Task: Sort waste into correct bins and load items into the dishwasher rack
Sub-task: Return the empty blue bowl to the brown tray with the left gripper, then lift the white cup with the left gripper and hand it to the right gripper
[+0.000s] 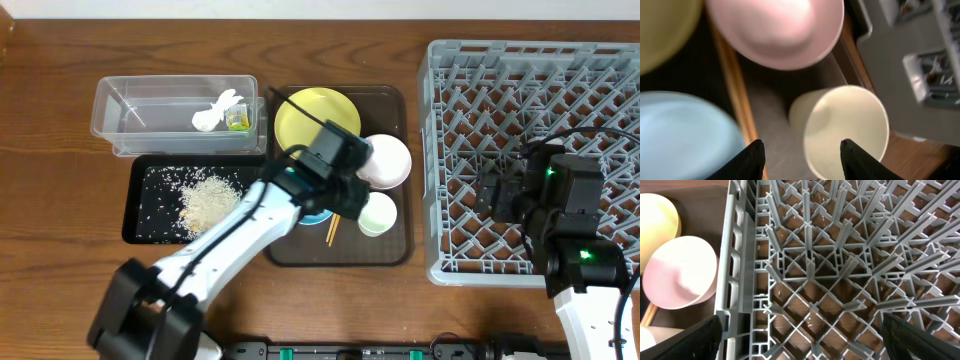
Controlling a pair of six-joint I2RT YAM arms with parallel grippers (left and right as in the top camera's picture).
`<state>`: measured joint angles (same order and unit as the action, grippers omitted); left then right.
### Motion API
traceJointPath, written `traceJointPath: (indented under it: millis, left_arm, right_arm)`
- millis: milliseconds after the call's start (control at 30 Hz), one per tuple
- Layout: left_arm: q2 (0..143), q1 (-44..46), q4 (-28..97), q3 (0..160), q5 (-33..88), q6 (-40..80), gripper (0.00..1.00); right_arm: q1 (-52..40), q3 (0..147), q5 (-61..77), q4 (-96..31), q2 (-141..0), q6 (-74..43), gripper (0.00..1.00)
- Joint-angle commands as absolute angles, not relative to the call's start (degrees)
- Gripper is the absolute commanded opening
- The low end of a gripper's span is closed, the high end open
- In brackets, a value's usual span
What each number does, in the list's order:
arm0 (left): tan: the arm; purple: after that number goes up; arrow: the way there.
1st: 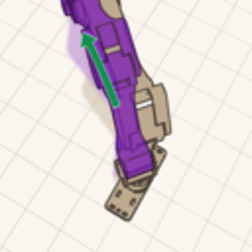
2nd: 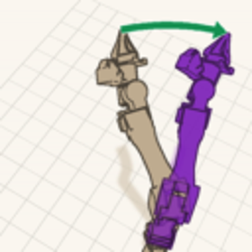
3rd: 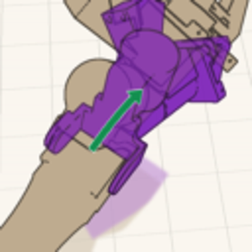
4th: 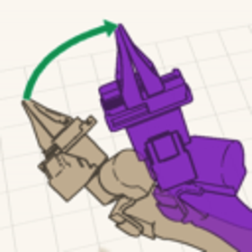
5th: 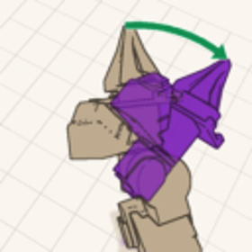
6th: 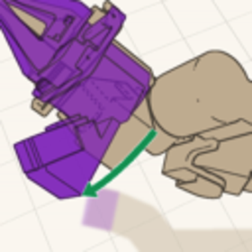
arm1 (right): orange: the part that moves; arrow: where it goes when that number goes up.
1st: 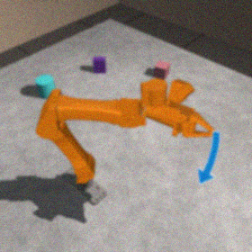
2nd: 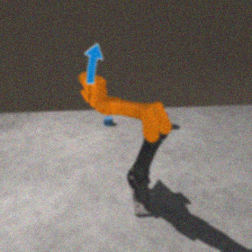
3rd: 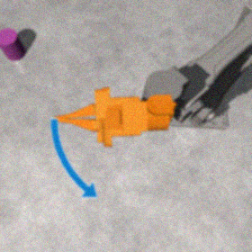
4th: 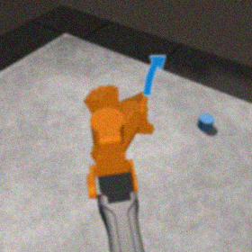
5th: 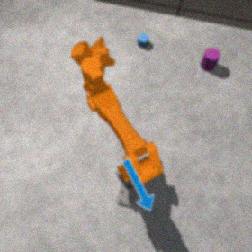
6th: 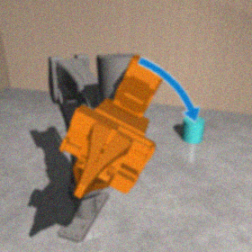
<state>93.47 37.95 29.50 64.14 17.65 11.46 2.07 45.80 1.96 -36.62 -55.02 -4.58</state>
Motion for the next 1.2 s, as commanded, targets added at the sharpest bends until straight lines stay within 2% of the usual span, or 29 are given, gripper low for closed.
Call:
traceJointPath:
  millis: [0,33,67,200,267,500,667,767,933,1067,1167]
  left_arm:
    - [97.4,39.3,29.0,64.2,17.9,13.7,0.51]
    - [98.3,39.6,28.8,64.2,17.9,14.3,0.51]
    - [99.1,39.7,28.8,64.2,17.9,14.3,0.46]
    - [100.7,39.6,29.1,64.2,16.1,14.3,0.16]
    - [100.3,39.6,29.3,64.3,15.4,14.3,0.06]
    - [92.7,35.5,30.3,64.5,16.6,15.7,0.06]
    - [86.7,25.2,27.2,64.5,27.3,20.3,0.06]
    - [87.4,18.0,20.4,64.5,41.3,26.0,0.06]
    - [93.0,13.1,4.3,64.5,65.5,37.0,0.06]
    - [98.0,13.8,-4.6,64.5,75.8,46.3,0.06]
    - [100.2,15.1,-7.2,64.5,79.1,48.8,0.06]
  right_arm:
    - [1.1,46.9,2.0,-36.7,-55.0,-5.3,0.99]
    - [1.1,46.9,2.0,-36.7,-55.0,-5.3,0.99]
    - [1.1,46.9,2.0,-36.7,-55.0,-5.3,0.99]
    - [1.1,46.9,2.0,-36.7,-55.0,-5.3,0.99]
    - [1.1,46.9,2.0,-36.7,-55.0,-5.3,0.99]
    - [1.1,46.9,1.5,-36.5,-55.0,-5.3,0.99]
    - [1.1,46.9,4.6,-34.1,-55.2,-5.3,0.99]
    - [1.1,46.9,16.8,-31.4,-56.7,-4.3,0.99]
    - [1.0,46.9,42.1,-27.8,-61.9,2.9,0.99]
    - [0.6,46.9,54.8,-25.7,-67.4,7.7,0.99]
    - [-0.8,46.9,61.2,-22.7,-71.4,9.8,0.99]
